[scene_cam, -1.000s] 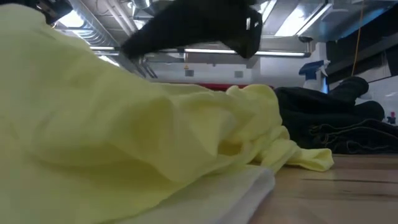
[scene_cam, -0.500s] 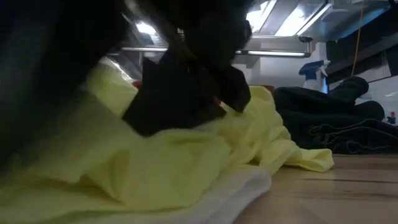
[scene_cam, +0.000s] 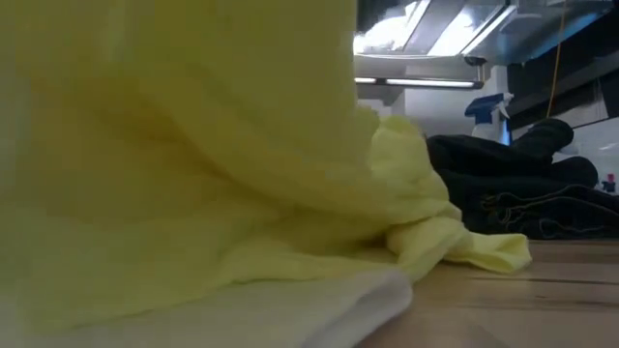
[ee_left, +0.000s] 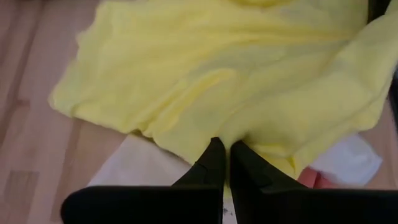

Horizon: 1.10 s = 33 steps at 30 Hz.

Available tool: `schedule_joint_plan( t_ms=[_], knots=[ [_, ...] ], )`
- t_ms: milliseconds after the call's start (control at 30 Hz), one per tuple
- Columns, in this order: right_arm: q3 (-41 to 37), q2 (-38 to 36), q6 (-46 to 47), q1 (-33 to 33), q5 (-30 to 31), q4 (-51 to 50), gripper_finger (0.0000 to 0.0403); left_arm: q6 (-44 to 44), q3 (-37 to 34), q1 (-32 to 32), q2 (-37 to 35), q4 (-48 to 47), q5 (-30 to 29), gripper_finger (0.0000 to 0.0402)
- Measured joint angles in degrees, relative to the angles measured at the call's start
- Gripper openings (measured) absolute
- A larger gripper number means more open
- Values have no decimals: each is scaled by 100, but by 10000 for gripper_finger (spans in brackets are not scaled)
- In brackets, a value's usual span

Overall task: Fold laundry
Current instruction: Fold the yellow shirt

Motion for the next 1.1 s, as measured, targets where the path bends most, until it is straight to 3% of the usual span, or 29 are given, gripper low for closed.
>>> schedule_joint_plan(
  t_ms=[200, 367, 533, 633, 767, 1100],
  knots=[
    [2, -481, -139, -179, 22, -572, 1, 784, 429, 128, -310, 17, -518, 0],
    [7, -805, -193, -473, 1, -1236, 1, 1538, 627, 675, -401, 13, -603, 0],
    [7, -881, -327, -798, -631, -1591, 1, 1865, 605, 1405, -399, -39, 280, 0],
    [0, -881, -445, -811, -646, -1522, 6, 1707, 592, 1529, -393, -417, 683, 0],
    [-164, -886, -464, -657, -465, -1068, 2, 1590, 590, 1469, -406, -867, 903, 0],
    [-484, -889, -23, -677, -463, -717, 1, 1942, 590, 1510, -415, -682, 1052, 0]
  ],
)
